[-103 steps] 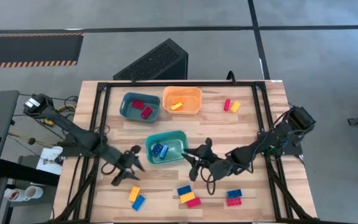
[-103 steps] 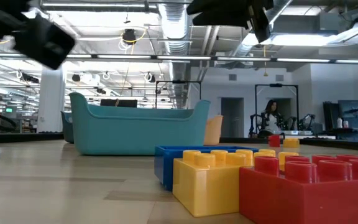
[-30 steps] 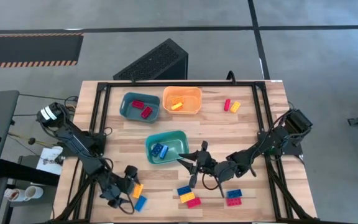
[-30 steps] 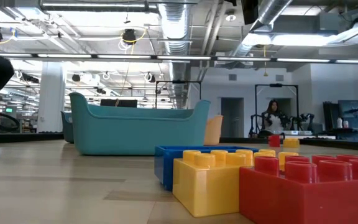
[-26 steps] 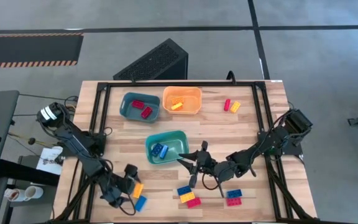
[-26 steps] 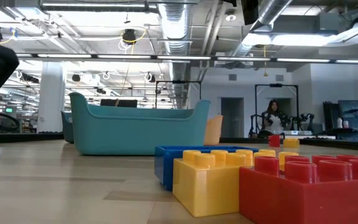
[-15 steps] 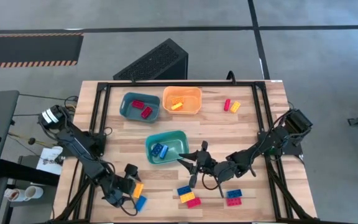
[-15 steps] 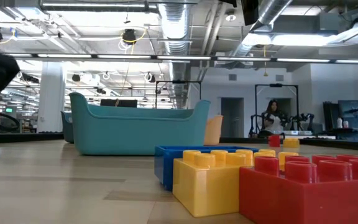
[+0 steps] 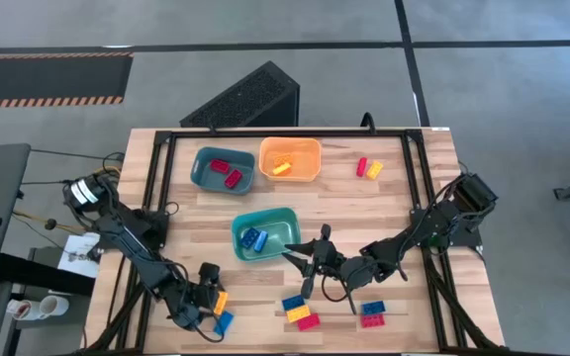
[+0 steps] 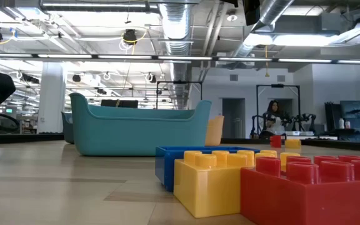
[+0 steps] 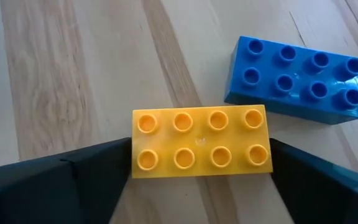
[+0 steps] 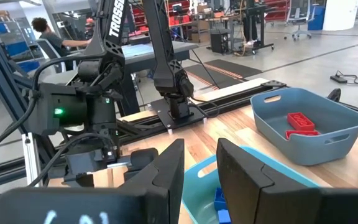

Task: Sort & place blocks by color
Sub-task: Put the yellow game piece into the orange bin

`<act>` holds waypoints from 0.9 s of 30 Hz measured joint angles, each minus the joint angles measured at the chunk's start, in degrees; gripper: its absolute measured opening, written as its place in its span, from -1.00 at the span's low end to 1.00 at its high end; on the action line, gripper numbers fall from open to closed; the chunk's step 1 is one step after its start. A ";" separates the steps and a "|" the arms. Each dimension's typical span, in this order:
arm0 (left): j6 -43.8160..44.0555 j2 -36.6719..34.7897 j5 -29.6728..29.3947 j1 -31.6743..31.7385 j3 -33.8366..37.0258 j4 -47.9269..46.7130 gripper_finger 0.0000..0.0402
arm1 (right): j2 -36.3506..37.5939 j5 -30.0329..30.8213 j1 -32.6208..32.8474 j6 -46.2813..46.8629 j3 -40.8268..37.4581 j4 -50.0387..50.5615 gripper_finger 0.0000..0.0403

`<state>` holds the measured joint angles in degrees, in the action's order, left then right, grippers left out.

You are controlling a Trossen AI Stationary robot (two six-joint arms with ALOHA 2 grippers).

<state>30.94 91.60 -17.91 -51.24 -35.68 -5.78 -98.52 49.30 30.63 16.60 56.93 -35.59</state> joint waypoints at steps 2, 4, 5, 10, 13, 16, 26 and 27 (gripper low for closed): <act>-0.54 -0.64 -0.11 0.01 0.00 -0.33 0.41 | 0.00 -0.02 0.00 0.00 0.00 0.00 -0.41; -1.73 -1.46 -0.20 0.09 0.08 -0.87 0.31 | 0.00 -0.02 0.00 0.00 0.00 0.00 -0.41; -2.61 -2.12 -0.73 0.09 0.15 -1.73 0.31 | 0.00 -0.01 0.00 -0.02 0.00 0.00 -0.41; -5.99 -9.07 -7.94 0.39 0.29 -8.39 0.31 | 0.00 0.00 0.00 -0.04 0.00 0.22 -0.41; -7.55 -15.45 -14.19 1.72 0.35 -14.09 0.31 | 0.02 -0.01 -0.01 -0.08 0.00 1.07 -0.41; -12.29 -22.84 -23.44 4.11 0.31 -14.87 0.31 | 0.02 -0.02 -0.25 -0.17 0.00 1.07 -0.41; -43.25 -38.14 -16.98 28.62 0.26 0.07 0.31 | 0.02 0.02 -0.79 -0.15 0.00 1.11 -0.41; -45.14 -38.24 -12.68 32.41 0.26 2.31 0.31 | 0.02 0.00 -0.79 -0.15 0.00 1.09 -0.41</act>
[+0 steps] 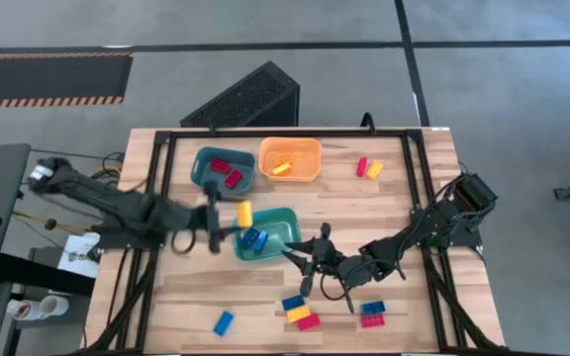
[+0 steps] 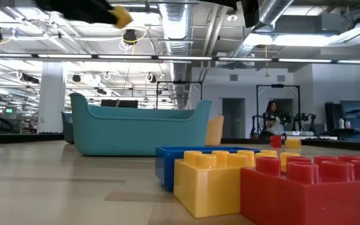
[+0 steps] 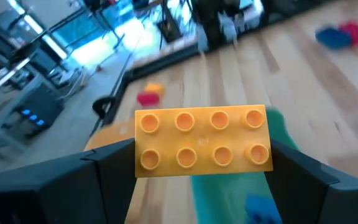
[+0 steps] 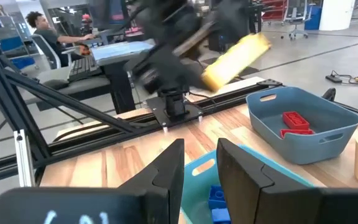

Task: Sort & place blocks by color
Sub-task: Put the yellow game piece into the orange bin, then put the red game piece into the blue bin

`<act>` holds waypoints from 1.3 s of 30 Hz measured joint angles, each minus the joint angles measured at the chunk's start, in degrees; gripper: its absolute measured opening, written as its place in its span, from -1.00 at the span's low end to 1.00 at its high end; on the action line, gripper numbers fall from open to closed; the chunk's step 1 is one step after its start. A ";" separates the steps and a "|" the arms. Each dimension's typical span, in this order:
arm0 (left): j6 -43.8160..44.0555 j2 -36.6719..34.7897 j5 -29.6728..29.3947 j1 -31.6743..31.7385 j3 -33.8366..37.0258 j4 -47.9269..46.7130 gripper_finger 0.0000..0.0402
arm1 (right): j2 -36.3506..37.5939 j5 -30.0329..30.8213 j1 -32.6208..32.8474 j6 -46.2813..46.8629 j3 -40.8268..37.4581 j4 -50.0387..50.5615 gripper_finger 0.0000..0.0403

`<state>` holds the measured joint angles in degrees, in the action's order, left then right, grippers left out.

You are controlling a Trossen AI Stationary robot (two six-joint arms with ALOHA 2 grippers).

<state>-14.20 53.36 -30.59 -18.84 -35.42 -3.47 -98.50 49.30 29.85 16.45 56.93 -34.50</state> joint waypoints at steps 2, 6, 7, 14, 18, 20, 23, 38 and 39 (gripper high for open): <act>-2.16 0.37 8.81 7.45 0.00 4.64 0.31 | 0.00 0.00 0.00 0.00 0.00 0.01 -0.41; -2.61 3.84 23.28 21.18 -0.04 12.49 0.31 | 0.00 0.11 -0.03 0.03 0.00 -0.45 -0.41; -2.20 5.16 25.98 24.35 -0.04 14.37 0.31 | 0.00 0.11 -0.27 0.06 0.00 -0.67 -0.41; 4.44 18.72 41.13 40.45 -0.19 26.41 0.31 | 0.00 0.05 -0.77 1.53 0.00 0.94 -0.41; 8.26 27.37 45.32 45.10 -3.15 28.95 0.31 | 0.00 0.01 -0.70 1.53 0.00 1.07 -0.41; 9.67 31.24 45.37 46.33 -5.67 28.24 0.31 | 0.00 0.02 -0.74 1.65 0.00 1.05 -0.41; 11.86 36.27 44.85 47.30 -9.75 25.84 0.34 | 0.00 0.02 -0.76 2.50 0.00 1.16 -0.41; 16.19 41.95 40.72 47.77 -20.33 11.54 0.71 | 0.00 -0.02 -0.63 3.67 0.00 3.43 -0.41; 16.11 41.00 40.77 47.78 -20.43 11.30 0.71 | 0.00 -0.02 -0.63 3.69 0.00 3.52 -0.41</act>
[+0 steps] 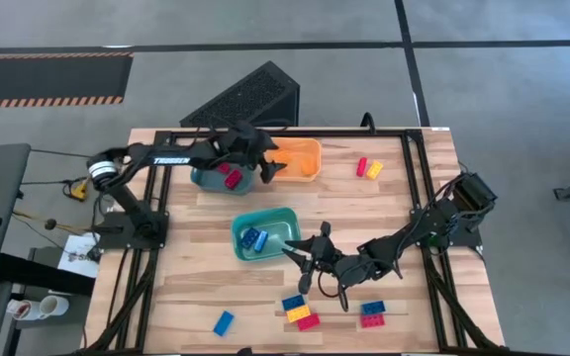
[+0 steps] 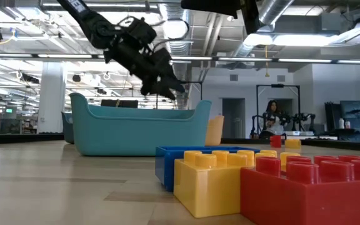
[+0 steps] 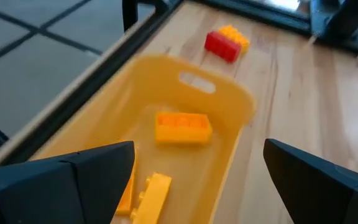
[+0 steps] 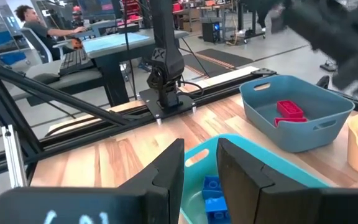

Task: Sort & place blocks by color
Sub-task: Put the red game piece into the blue bin

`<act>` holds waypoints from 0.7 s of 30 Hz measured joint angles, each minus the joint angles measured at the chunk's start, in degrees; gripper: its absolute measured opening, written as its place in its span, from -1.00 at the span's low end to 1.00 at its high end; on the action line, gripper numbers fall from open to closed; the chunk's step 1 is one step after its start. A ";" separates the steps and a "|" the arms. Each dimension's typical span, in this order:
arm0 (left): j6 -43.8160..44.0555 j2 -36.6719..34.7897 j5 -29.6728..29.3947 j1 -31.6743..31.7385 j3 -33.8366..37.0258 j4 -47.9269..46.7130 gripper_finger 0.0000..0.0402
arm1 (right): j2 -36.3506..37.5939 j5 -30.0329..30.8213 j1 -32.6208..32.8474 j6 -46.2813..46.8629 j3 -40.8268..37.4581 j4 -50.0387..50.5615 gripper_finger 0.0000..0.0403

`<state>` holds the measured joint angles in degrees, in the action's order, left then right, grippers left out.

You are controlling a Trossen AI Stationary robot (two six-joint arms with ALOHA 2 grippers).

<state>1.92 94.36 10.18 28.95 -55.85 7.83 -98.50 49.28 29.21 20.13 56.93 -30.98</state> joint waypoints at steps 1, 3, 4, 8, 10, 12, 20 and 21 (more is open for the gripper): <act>-0.42 -1.30 0.00 0.03 0.00 -0.79 0.70 | 0.00 0.00 0.00 0.23 0.00 0.12 -0.41; -1.76 -4.49 0.52 0.00 -0.02 -2.28 0.68 | 0.00 -0.01 0.00 1.19 0.00 0.69 -0.41; -1.90 -6.49 2.28 0.01 0.00 -3.27 0.67 | 0.00 -0.01 0.00 1.42 0.00 1.08 -0.41; -0.66 -17.55 17.49 -1.81 0.15 -4.56 0.58 | 0.04 0.00 0.00 2.72 0.00 3.36 -0.41; 0.97 -24.32 20.77 -4.75 2.07 -3.80 0.52 | 0.02 -0.01 -0.01 4.31 0.00 5.52 -0.41; 1.04 -30.46 18.50 -9.00 4.73 -3.33 0.46 | 0.02 -0.01 -0.22 5.82 0.00 6.95 -0.41; 4.58 -50.87 -2.26 -32.48 24.79 5.18 0.21 | 0.02 -0.07 -1.61 10.08 0.00 11.76 -0.41; 5.28 -52.59 -5.15 -34.99 27.87 7.70 0.19 | 0.02 -0.07 -1.69 10.09 0.00 11.95 -0.41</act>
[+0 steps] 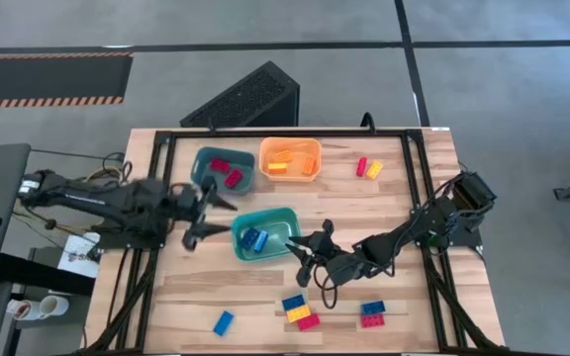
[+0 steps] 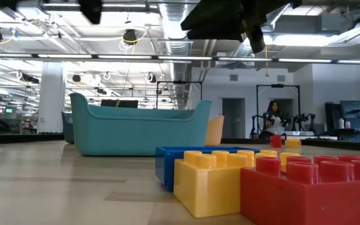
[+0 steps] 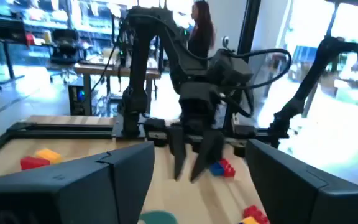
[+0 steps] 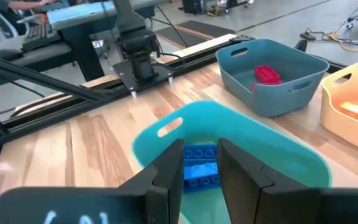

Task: Sort & place blocks by color
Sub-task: Put the red game piece into the blue bin

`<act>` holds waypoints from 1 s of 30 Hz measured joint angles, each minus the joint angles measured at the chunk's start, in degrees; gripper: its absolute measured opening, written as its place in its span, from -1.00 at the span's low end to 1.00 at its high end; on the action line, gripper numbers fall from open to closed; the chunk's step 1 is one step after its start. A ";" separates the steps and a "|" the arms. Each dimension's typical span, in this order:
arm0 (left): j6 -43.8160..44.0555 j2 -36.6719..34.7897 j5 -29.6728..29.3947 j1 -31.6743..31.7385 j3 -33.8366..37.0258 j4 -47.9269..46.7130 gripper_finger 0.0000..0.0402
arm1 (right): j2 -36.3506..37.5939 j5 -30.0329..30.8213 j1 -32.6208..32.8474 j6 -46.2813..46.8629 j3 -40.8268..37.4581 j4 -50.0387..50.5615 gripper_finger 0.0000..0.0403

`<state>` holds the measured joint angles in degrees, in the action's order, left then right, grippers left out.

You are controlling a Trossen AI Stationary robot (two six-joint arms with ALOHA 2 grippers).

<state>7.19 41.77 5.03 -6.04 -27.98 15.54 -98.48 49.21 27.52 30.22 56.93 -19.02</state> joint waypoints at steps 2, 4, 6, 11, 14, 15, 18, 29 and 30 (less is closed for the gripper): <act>1.24 -2.90 -5.13 -4.37 5.64 4.83 0.14 | 0.00 -0.02 -0.23 0.46 0.00 0.38 -0.41; 2.43 -5.06 -9.40 -7.63 10.56 8.41 0.09 | 0.00 -0.02 -0.23 1.79 0.00 0.66 -0.41; 3.27 -6.43 -12.66 -9.84 14.25 11.71 0.05 | 0.00 -0.04 -0.23 3.13 0.00 0.61 -0.41; 4.69 -7.71 -14.72 -12.13 19.14 15.62 -0.02 | -0.24 0.00 -0.32 7.79 0.00 0.78 -0.41; 5.67 -7.69 -14.72 -12.53 19.75 15.52 -0.05 | -0.24 0.04 -0.67 10.37 0.00 0.65 -0.41; 5.80 -7.65 -14.66 -12.73 19.75 15.09 -0.06 | -0.24 0.10 -0.69 11.24 0.00 0.67 -0.41; 5.63 -7.67 -13.87 -13.29 19.75 14.26 -0.07 | -0.24 0.17 -1.26 12.86 0.00 0.56 -0.41; 4.03 -7.67 -12.90 -14.38 19.75 13.22 -0.08 | -0.25 1.51 -5.65 13.45 0.00 1.09 -0.41; 4.03 -7.67 -12.93 -14.38 19.75 13.05 -0.08 | -0.26 1.62 -6.32 13.34 0.00 1.09 -0.41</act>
<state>11.22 34.11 -7.90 -20.43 -8.23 28.59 -98.74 50.83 21.20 43.56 56.93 -17.93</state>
